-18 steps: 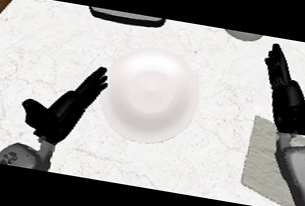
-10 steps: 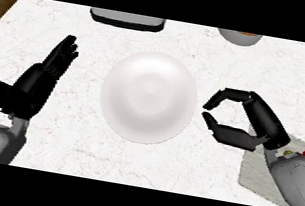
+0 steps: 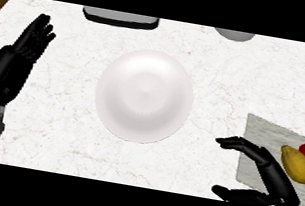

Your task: Pick the lemon from the placemat and place it in the plate

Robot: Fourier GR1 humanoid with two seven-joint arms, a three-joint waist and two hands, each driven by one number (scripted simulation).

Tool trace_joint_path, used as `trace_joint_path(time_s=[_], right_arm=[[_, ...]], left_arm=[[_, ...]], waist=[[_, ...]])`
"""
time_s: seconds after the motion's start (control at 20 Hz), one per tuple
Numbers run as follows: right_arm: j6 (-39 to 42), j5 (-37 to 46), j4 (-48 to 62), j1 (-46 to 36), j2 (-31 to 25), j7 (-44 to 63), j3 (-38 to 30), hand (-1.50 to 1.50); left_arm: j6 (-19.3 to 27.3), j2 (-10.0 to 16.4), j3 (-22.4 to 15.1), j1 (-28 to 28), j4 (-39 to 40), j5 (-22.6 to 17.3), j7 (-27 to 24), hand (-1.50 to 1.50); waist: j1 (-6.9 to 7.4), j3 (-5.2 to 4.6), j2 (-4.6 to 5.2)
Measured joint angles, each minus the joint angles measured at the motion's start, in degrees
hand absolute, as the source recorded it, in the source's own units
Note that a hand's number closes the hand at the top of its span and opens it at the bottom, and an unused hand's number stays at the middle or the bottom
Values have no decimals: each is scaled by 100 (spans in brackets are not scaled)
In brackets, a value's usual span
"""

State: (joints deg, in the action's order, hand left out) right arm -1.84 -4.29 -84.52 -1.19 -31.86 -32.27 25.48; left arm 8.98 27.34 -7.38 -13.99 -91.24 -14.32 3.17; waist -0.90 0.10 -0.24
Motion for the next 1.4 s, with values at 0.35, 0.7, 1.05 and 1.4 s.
trace_joint_path(time_s=[0.35,0.7,1.05,1.4], right_arm=[[402,-573,-741,505,-739,-443,-1044,-150],[477,88,-1291,511,-2152,832,-1547,-150],[1248,704,-1825,480,-3523,2454,-1505,-150],[2015,1184,-2143,325,-3664,3603,-1142,-150]], left_arm=[[-234,48,238,-2,-4,2,4,0],[-290,35,318,-70,87,32,9,0],[-258,-68,238,-181,62,115,131,0],[-364,-113,328,-103,-62,164,175,0]], waist=[[11,-10,6],[-15,-30,0],[28,-32,8],[104,-18,21]])
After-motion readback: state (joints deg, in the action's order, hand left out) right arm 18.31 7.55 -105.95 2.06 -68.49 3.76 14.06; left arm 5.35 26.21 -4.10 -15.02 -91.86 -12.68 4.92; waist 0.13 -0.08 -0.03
